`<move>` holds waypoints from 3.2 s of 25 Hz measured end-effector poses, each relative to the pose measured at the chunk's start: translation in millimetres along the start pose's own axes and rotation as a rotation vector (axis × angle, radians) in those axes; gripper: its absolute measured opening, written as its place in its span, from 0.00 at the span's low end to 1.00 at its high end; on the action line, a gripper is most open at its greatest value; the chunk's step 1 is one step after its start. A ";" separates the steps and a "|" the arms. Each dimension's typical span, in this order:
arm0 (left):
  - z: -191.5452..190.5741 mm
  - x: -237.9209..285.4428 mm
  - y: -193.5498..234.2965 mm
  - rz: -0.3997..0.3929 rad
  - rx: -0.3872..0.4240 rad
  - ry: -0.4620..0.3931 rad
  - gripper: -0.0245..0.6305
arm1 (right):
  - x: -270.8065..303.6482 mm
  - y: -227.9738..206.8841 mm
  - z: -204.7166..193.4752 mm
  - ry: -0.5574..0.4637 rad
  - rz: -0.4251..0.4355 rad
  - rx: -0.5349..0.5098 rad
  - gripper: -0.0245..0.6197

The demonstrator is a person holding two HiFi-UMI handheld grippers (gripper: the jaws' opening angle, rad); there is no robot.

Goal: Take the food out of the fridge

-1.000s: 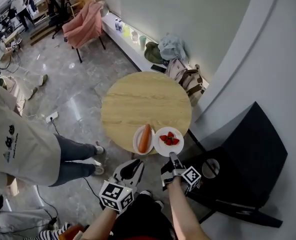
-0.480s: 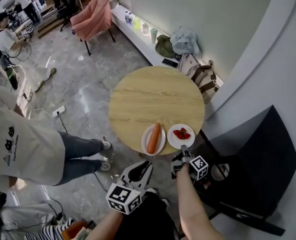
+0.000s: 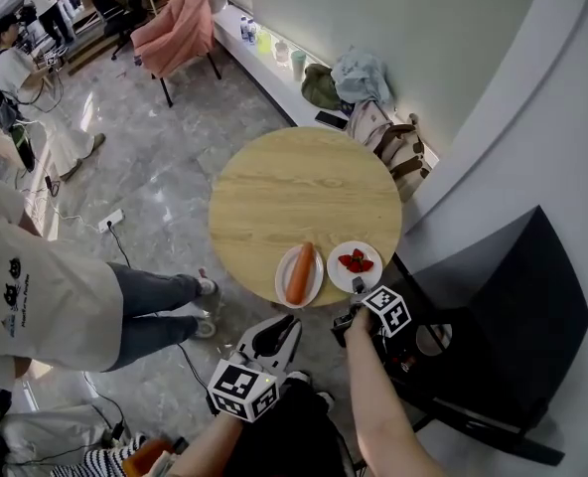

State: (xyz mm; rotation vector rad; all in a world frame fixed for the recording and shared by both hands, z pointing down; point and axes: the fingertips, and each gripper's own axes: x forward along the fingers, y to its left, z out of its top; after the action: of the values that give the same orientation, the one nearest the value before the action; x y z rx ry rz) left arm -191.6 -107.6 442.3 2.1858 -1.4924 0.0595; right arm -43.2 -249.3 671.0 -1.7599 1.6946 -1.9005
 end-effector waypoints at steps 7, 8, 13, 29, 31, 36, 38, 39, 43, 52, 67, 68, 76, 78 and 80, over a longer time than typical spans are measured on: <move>8.0 7.5 5.0 0.019 0.007 -0.014 0.12 | -6.8 -7.1 18.2 0.000 -0.314 -0.414 0.30; 9.5 8.1 4.8 0.022 0.011 -0.017 0.12 | -8.7 -5.8 20.5 0.003 -0.349 -0.493 0.29; 12.8 13.5 6.7 0.069 0.032 -0.005 0.08 | -30.7 12.7 19.8 -0.035 -0.306 -0.581 0.29; 24.7 -12.1 -109.2 -0.155 0.104 0.038 0.05 | -288.8 107.3 -63.4 -0.141 0.385 -0.857 0.29; 17.8 -21.5 -120.8 -0.170 0.114 0.060 0.05 | -307.7 100.7 -64.3 -0.148 0.384 -0.870 0.29; 7.5 -35.6 -143.4 -0.167 0.129 0.070 0.05 | -344.3 85.9 -58.4 -0.199 0.374 -0.879 0.29; 7.4 -39.6 -149.0 -0.167 0.122 0.050 0.05 | -353.5 80.2 -58.1 -0.213 0.375 -0.864 0.29; 8.3 -41.3 -150.9 -0.167 0.125 0.041 0.05 | -357.0 78.2 -58.4 -0.218 0.377 -0.858 0.29; 17.0 -45.6 -157.2 -0.169 0.157 0.011 0.05 | -369.4 77.8 -58.4 -0.232 0.411 -0.844 0.29; 17.2 -52.3 -175.0 -0.209 0.180 0.004 0.05 | -389.7 73.0 -48.7 -0.291 0.469 -0.790 0.29; -60.0 -2.6 -239.1 -0.440 0.176 0.169 0.05 | -353.0 -51.1 -10.2 -0.224 0.303 -0.335 0.26; -70.7 5.2 -240.5 -0.448 0.178 0.185 0.05 | -348.0 -59.4 -8.3 -0.221 0.295 -0.337 0.26; -177.6 82.1 -227.9 -0.493 0.206 0.313 0.10 | -270.4 -159.2 8.2 -0.253 0.177 -0.171 0.26; -201.8 97.9 -224.7 -0.501 0.218 0.308 0.11 | -246.4 -190.2 16.5 -0.280 0.147 -0.123 0.26; -223.7 111.7 -219.5 -0.506 0.217 0.289 0.11 | -220.6 -221.8 28.8 -0.323 0.146 -0.017 0.26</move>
State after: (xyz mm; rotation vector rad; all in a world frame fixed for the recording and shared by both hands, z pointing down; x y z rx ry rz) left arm 99.8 -49.2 592.0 2.5339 -0.7809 0.3627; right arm 187.1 -35.7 670.4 -1.7764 1.6698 -1.4545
